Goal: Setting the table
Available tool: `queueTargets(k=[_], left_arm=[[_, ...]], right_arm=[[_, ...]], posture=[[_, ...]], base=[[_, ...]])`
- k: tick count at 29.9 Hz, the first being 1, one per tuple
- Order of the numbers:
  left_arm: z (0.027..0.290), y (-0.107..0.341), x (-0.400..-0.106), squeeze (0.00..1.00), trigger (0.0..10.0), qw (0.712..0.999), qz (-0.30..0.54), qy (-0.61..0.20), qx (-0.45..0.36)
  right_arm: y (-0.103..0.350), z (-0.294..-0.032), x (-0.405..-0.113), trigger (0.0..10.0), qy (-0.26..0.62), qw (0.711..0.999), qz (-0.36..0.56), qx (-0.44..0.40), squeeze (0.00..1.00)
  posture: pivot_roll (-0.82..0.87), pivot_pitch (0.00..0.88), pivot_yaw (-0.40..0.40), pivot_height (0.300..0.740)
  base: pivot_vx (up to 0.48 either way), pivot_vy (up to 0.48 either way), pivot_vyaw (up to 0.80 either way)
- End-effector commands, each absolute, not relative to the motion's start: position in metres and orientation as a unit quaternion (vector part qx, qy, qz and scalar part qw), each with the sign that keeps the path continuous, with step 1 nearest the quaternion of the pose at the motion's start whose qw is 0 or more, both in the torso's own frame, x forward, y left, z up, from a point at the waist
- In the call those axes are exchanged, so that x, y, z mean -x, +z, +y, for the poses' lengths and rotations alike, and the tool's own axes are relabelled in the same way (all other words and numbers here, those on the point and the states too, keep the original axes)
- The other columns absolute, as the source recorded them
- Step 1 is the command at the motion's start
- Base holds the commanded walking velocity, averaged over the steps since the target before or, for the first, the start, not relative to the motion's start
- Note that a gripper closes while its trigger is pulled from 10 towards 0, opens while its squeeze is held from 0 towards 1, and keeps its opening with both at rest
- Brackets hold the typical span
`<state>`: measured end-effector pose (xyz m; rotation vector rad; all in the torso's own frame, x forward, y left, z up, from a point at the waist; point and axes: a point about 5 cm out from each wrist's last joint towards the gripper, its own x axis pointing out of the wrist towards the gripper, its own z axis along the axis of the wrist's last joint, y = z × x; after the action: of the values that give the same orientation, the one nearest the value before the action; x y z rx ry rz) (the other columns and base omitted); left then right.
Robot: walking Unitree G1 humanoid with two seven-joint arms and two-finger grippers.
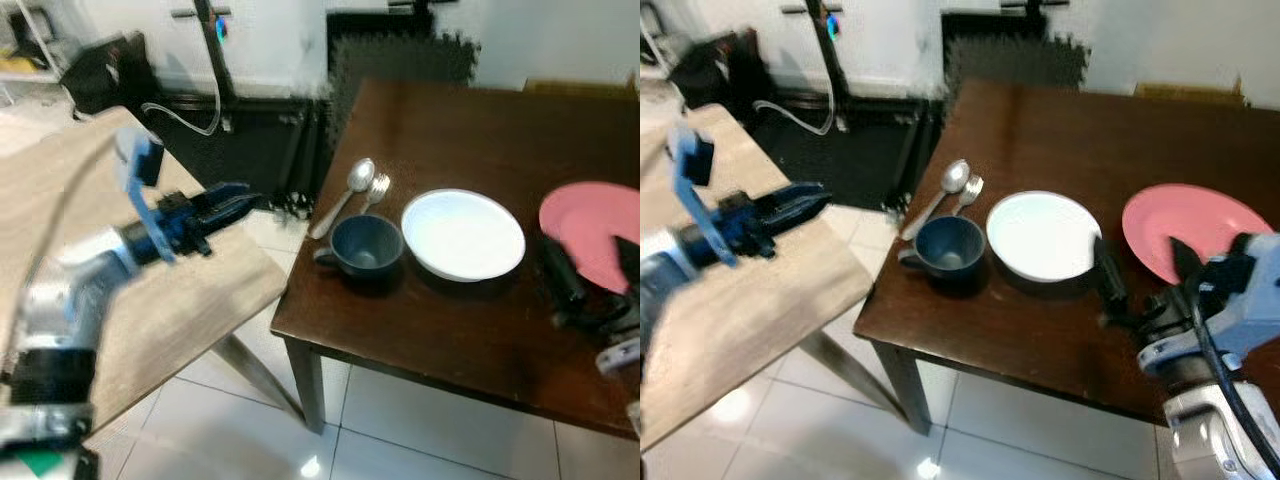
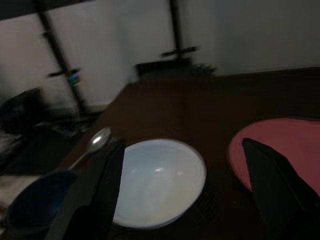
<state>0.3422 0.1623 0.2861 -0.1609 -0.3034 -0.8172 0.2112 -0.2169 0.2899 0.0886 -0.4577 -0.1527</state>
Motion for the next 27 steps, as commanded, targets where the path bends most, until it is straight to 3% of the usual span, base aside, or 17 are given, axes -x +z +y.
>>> queueTargets(k=[1, 3, 8, 27], left_arm=[[0.146, 0.272, -0.343, 0.0, 10.0, 0.926, -0.136, -0.349, 0.056], [0.131, 0.267, -0.345, 0.0, 10.0, 0.932, -0.126, -0.337, 0.032], [0.123, 0.276, -0.346, 0.0, 10.0, 0.938, -0.135, -0.318, 0.034], [0.122, 0.265, -0.331, 0.0, 10.0, 0.943, -0.121, -0.311, 0.004]], right_arm=[[0.286, -0.207, -0.222, 10.0, -0.098, 0.969, -0.226, -0.036, 0.0], [0.288, -0.201, -0.232, 10.0, -0.098, 0.967, -0.234, -0.04, 0.0], [0.295, -0.205, -0.239, 10.0, -0.108, 0.961, -0.248, -0.047, 0.0], [0.29, -0.204, -0.243, 10.0, -0.13, 0.955, -0.265, -0.04, 0.0]], posture=[[-0.1, 0.121, 0.125, 0.74], [-0.1, 0.111, 0.125, 0.74], [-0.1, 0.097, 0.126, 0.74], [-0.12, 0.058, 0.108, 0.74]], base=[[0.0, 0.0, 0.0], [0.0, 0.0, 0.0], [0.0, 0.0, 0.0], [0.0, 0.0, 0.0]])
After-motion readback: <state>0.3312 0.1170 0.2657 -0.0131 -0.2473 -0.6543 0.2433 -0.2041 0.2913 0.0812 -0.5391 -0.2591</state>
